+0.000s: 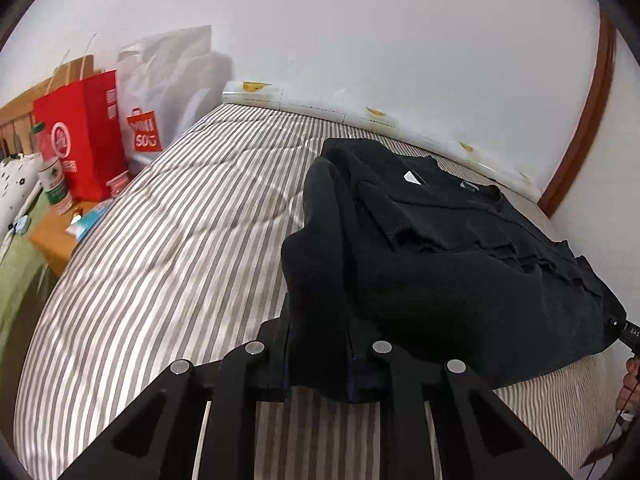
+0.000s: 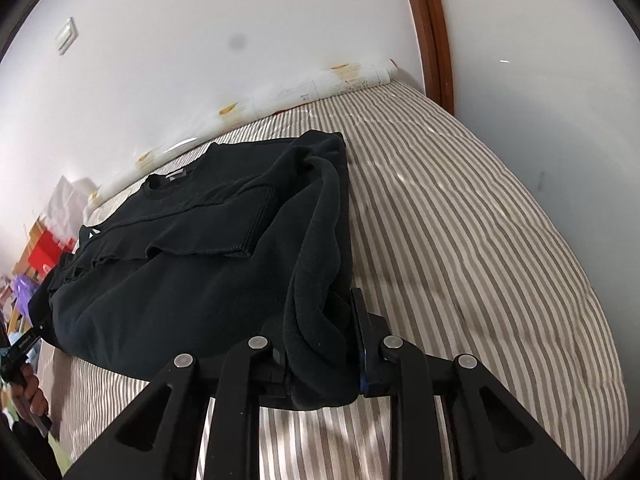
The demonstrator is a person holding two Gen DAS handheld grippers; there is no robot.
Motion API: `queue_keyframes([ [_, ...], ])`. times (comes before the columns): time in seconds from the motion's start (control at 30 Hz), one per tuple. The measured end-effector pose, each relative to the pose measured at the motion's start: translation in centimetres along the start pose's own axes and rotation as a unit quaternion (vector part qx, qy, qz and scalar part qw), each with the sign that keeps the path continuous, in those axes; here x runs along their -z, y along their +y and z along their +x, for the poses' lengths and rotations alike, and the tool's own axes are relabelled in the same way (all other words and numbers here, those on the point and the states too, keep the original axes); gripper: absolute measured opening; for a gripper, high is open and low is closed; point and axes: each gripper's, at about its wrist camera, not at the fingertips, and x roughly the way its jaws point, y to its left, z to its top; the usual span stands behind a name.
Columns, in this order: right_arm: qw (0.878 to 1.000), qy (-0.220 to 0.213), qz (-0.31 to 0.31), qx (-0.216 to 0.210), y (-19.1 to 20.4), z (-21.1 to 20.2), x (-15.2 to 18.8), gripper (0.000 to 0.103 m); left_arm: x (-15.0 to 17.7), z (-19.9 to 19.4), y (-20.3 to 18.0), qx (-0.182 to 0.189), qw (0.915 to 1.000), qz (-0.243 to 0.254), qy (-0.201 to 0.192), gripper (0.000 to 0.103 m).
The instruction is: Fold small clothes
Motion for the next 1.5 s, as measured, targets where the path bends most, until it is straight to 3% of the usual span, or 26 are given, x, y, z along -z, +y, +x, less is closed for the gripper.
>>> queue_keyframes([
  [0.23, 1.000, 0.002, -0.004, 0.017, -0.7, -2.6, 3.6, 0.027, 2.5, -1.9, -0.1, -0.008, 0.9996, 0.022, 0.015, 0.025],
  [0.37, 0.997, -0.024, -0.016, 0.065, -0.4, -4.3, 4.0, 0.031, 3.0, -3.0, -0.1, -0.017, 0.9989, 0.038, 0.020, 0.039],
  [0.47, 0.994, -0.061, -0.030, 0.080, -0.1, -6.9, 3.5, 0.033, 3.0, -4.9, 0.6, -0.022, 0.9992, 0.034, -0.008, 0.041],
  [0.53, 0.993, -0.080, -0.030, 0.075, 0.4, -8.2, 2.8, 0.035, 2.7, -6.2, 0.9, -0.024, 0.9987, 0.029, -0.034, 0.049],
  [0.57, 0.993, -0.088, -0.030, 0.069, 0.8, -8.6, 2.5, 0.035, 2.5, -6.7, 0.9, -0.017, 0.9986, 0.026, -0.042, 0.060],
  [0.6, 0.993, -0.092, -0.032, 0.065, 1.1, -8.9, 2.4, 0.035, 2.2, -7.2, 0.9, -0.006, 0.9984, 0.023, -0.051, 0.064],
  [0.77, 0.994, -0.078, -0.059, 0.037, 5.0, -7.2, 1.6, 0.033, 0.6, -6.6, -0.9, 0.016, 0.9979, 0.036, -0.051, 0.064],
  [0.9, 0.994, -0.052, -0.090, 0.010, 8.5, -4.2, 1.8, 0.023, 0.1, -4.7, -2.9, 0.018, 0.9974, 0.057, -0.039, 0.064],
  [1.07, 0.996, -0.011, -0.089, -0.012, 10.8, -0.3, 2.3, 0.023, 0.0, -1.0, -4.0, 0.019, 0.9981, 0.059, -0.004, 0.064],
  [1.2, 0.994, 0.002, -0.105, 0.013, 11.5, 2.0, 3.2, 0.023, 0.9, 1.4, -4.6, 0.010, 0.9960, 0.082, 0.034, 0.067],
  [1.33, 0.992, 0.010, -0.122, 0.026, 12.0, 3.2, 3.4, 0.023, 0.8, 1.8, -4.6, 0.011, 0.9950, 0.093, 0.033, 0.068],
  [1.5, 0.996, 0.020, -0.086, 0.016, 11.2, 3.7, 2.1, 0.021, -0.8, 2.8, -4.3, 0.011, 0.9959, 0.074, 0.051, 0.068],
])
